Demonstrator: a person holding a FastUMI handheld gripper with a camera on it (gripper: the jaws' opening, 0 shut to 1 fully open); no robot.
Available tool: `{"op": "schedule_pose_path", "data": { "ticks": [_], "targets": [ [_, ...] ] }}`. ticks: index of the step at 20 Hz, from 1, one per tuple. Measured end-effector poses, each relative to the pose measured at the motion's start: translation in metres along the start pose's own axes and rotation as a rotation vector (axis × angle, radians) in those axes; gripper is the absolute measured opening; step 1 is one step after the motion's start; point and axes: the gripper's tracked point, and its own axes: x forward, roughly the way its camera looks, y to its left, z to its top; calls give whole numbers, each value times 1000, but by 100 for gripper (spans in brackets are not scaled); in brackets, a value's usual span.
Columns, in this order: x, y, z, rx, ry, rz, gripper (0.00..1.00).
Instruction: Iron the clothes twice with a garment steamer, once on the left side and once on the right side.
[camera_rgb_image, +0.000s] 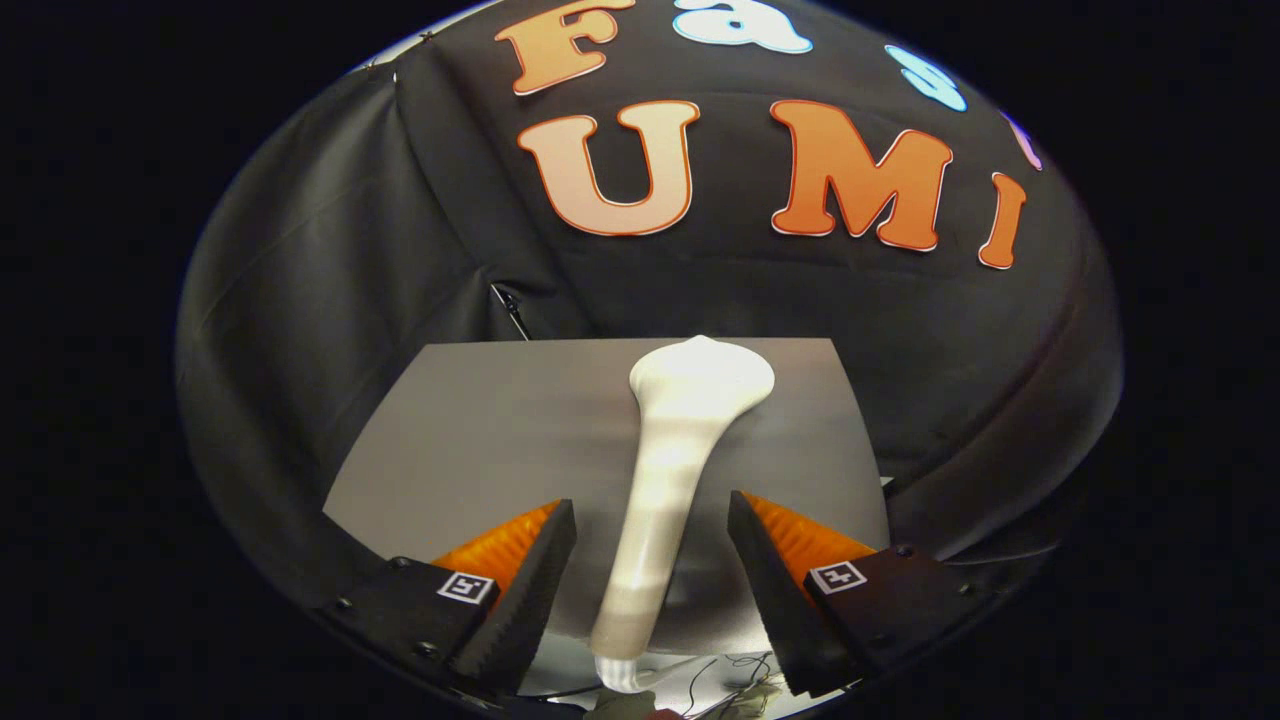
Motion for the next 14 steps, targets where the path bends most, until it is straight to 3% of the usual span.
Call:
{"op": "schedule_pose_path", "data": {
  "ticks": [3,6,11,14],
  "targets": [
    [19,-6,-3,6,33,-33,96],
    [36,-12,-7,14,59,-64,82],
    [48,-14,-12,0,103,-84,74],
    [46,-13,-11,-15,105,-94,62]
  ]
}}
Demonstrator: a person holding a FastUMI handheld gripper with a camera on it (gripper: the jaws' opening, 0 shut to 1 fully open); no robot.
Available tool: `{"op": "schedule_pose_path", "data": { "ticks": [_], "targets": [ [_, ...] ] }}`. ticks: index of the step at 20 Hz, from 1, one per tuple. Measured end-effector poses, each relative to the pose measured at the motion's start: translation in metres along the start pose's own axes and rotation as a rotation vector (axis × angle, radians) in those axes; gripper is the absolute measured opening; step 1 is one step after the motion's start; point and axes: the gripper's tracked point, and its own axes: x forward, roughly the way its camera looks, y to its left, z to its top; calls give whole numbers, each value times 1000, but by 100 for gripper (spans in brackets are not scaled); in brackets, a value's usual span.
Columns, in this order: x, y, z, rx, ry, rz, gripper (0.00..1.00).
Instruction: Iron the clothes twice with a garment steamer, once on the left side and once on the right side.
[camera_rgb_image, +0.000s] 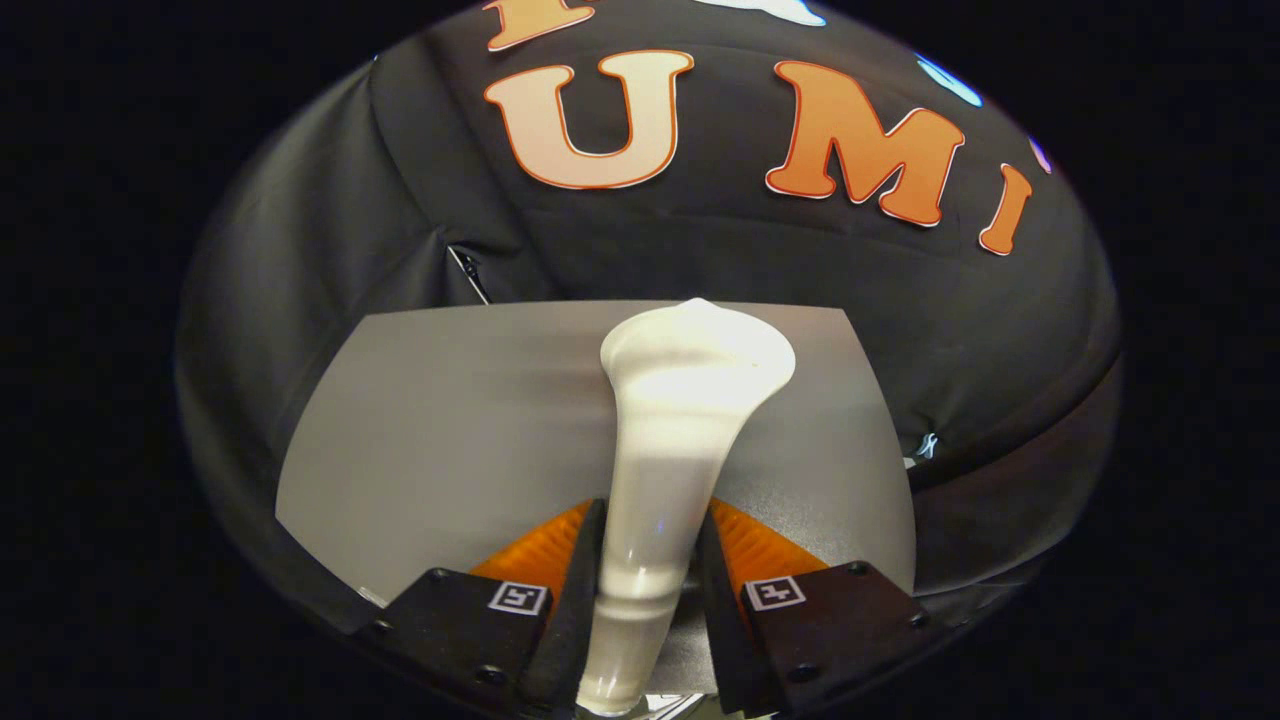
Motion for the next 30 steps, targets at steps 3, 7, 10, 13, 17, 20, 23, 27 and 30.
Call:
{"op": "schedule_pose_path", "data": {
  "ticks": [3,7,10,13,17,20,23,27,30],
  "targets": [
    [3,3,-2,27,-6,20,54],
    [-7,10,6,54,-70,73,42],
    [-39,17,12,5,-162,100,42],
    [-78,17,11,-26,-260,120,41],
    [-115,10,-23,5,-304,180,41],
    [-143,-6,-37,1,-372,195,41],
    [-173,-29,-44,-27,-429,190,41],
    [-216,-64,-47,-19,-494,197,41],
    [-249,-90,-44,-18,-551,192,41]
  ]
}}
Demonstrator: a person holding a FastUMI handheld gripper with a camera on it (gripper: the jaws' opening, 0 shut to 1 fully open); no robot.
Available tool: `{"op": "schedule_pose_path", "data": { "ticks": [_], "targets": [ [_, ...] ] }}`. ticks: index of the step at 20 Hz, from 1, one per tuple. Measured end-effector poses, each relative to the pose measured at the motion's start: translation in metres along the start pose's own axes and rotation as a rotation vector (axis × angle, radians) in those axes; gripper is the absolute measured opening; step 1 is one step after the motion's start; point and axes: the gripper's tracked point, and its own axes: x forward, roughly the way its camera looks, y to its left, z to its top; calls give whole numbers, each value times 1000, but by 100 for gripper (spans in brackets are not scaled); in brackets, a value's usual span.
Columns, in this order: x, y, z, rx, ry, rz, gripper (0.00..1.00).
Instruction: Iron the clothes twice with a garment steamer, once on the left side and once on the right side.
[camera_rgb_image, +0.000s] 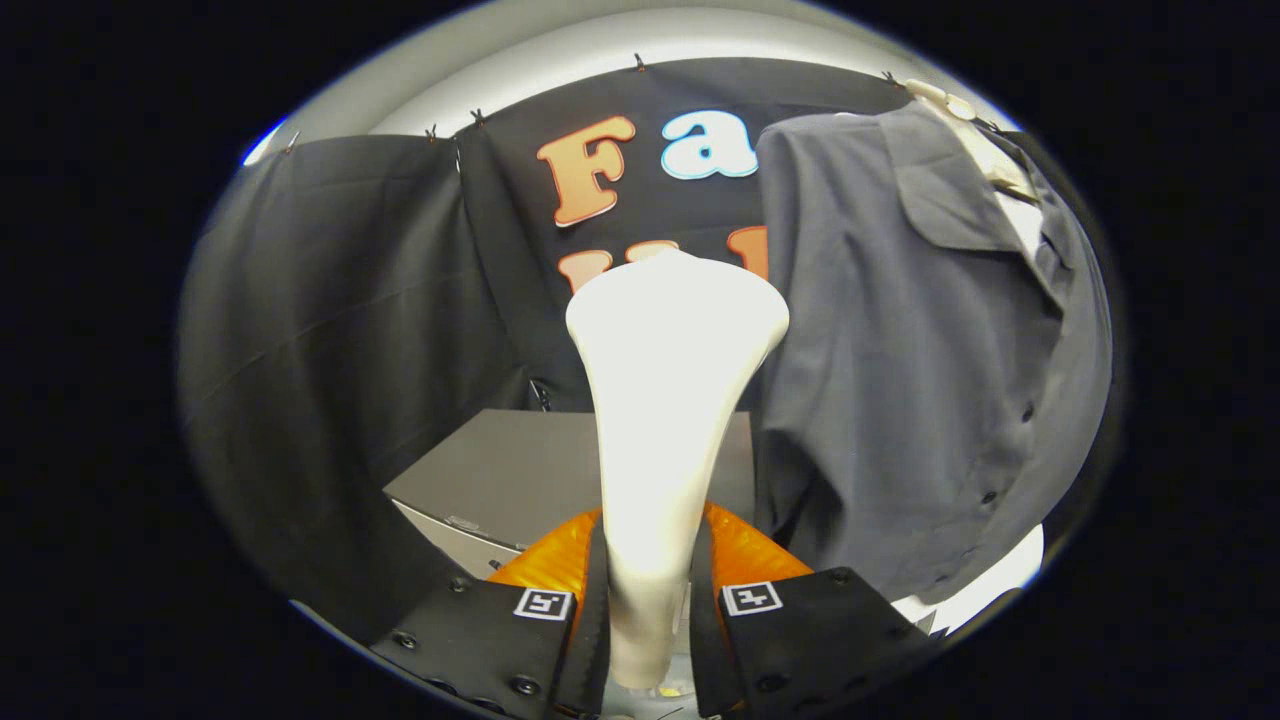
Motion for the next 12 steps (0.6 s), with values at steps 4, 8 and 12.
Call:
{"op": "schedule_pose_path", "data": {
  "ticks": [4,8,12],
  "targets": [
    [-35,-27,13,-9,-66,-36,41],
    [-66,-57,21,-2,-113,-78,40],
    [-82,-96,26,12,-140,-144,41]
  ]
}}
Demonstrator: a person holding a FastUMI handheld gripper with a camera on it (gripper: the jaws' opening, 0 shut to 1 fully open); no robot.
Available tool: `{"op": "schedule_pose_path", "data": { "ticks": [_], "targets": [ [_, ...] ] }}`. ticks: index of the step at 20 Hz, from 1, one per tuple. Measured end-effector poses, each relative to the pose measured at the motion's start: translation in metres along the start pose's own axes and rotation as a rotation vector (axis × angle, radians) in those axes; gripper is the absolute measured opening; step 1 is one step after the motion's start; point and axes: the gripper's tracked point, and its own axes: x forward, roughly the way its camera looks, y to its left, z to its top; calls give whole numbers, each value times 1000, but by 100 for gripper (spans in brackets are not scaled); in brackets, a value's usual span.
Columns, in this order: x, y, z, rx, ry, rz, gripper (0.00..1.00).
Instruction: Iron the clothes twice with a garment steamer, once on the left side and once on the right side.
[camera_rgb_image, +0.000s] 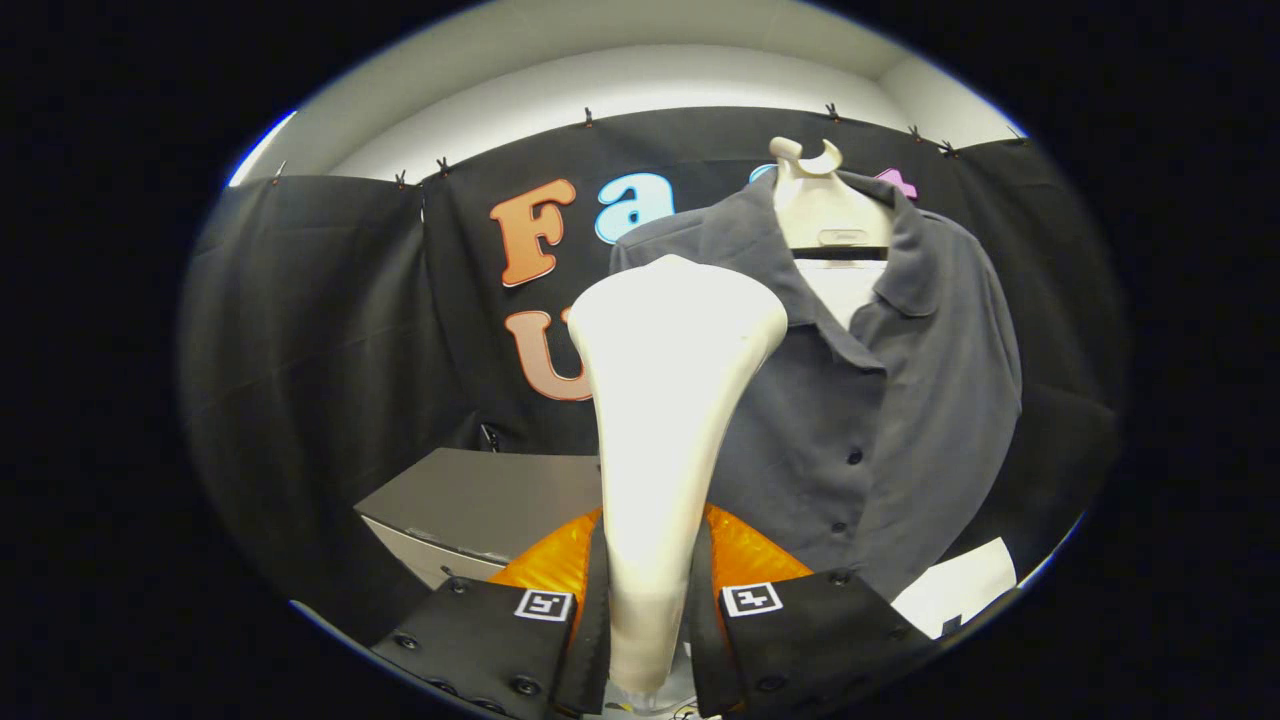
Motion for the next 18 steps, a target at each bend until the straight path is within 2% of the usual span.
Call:
{"op": "schedule_pose_path", "data": {
  "ticks": [7,12,18],
  "targets": [
    [3,-56,-3,-16,-25,-87,41],
    [32,-76,-9,-9,-5,-96,41],
    [56,-79,-36,3,45,-79,41]
  ]
}}
